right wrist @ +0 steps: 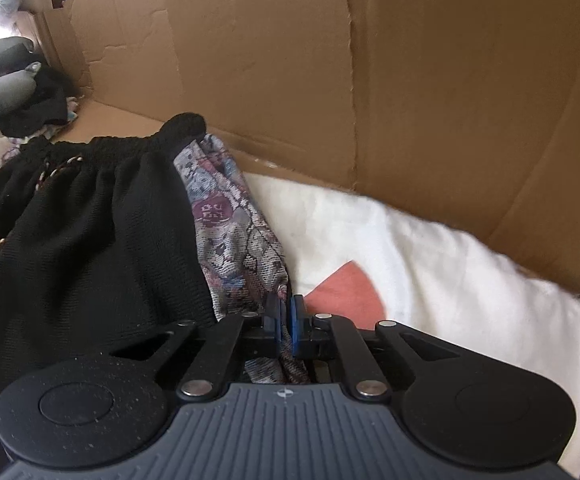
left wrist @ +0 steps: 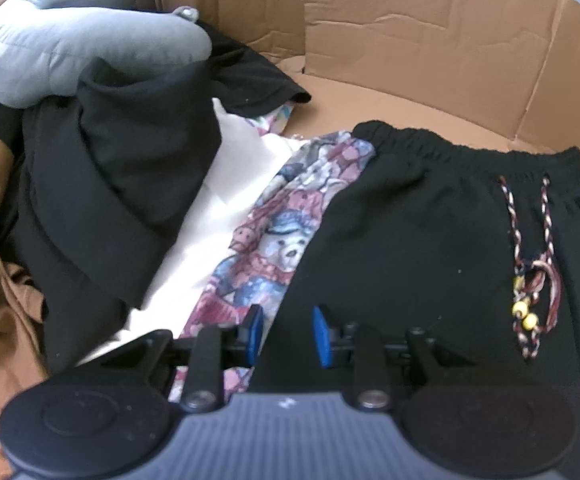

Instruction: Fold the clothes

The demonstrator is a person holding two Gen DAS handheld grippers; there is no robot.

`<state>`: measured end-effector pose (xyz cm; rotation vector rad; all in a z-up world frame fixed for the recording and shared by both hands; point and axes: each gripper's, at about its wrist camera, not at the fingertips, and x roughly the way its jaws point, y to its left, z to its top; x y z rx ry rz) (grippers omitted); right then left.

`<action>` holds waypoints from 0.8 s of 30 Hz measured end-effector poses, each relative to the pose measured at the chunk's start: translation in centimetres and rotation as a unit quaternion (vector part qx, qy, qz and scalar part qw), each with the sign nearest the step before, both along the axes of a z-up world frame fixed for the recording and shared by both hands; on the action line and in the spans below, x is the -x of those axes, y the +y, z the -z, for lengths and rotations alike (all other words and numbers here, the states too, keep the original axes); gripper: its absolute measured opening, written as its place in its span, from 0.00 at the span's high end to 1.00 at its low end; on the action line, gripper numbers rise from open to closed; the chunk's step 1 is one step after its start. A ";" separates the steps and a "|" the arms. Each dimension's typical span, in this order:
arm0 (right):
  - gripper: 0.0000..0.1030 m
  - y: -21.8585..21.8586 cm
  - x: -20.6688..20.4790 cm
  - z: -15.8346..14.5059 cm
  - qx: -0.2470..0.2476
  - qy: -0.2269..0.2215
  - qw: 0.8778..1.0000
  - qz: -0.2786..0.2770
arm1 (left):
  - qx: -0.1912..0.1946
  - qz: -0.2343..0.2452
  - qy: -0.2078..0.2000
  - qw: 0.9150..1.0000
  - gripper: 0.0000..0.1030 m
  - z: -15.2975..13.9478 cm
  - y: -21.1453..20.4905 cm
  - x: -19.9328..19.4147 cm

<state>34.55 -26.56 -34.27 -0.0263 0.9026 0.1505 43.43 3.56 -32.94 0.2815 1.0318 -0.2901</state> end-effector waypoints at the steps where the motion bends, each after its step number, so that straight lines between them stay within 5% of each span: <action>1: 0.98 0.0 -0.1 -0.1 0.005 -0.001 1.000 0.001 | 0.000 0.000 0.000 1.000 0.71 0.0 0.1 0.0; 9: 0.98 0.2 -0.1 -1.6 0.066 -0.034 0.997 0.019 | -0.007 -0.009 -0.009 1.000 0.70 0.0 0.9 -1.1; 16: 0.98 0.4 -1.1 0.8 0.102 -0.014 0.995 0.007 | -0.008 -0.011 -0.008 1.000 0.67 0.8 1.4 -2.0; 24: 0.94 -4.8 -0.7 -3.4 -0.019 -0.031 0.997 0.067 | -0.015 -0.001 -0.019 1.000 0.68 -0.1 1.6 -1.7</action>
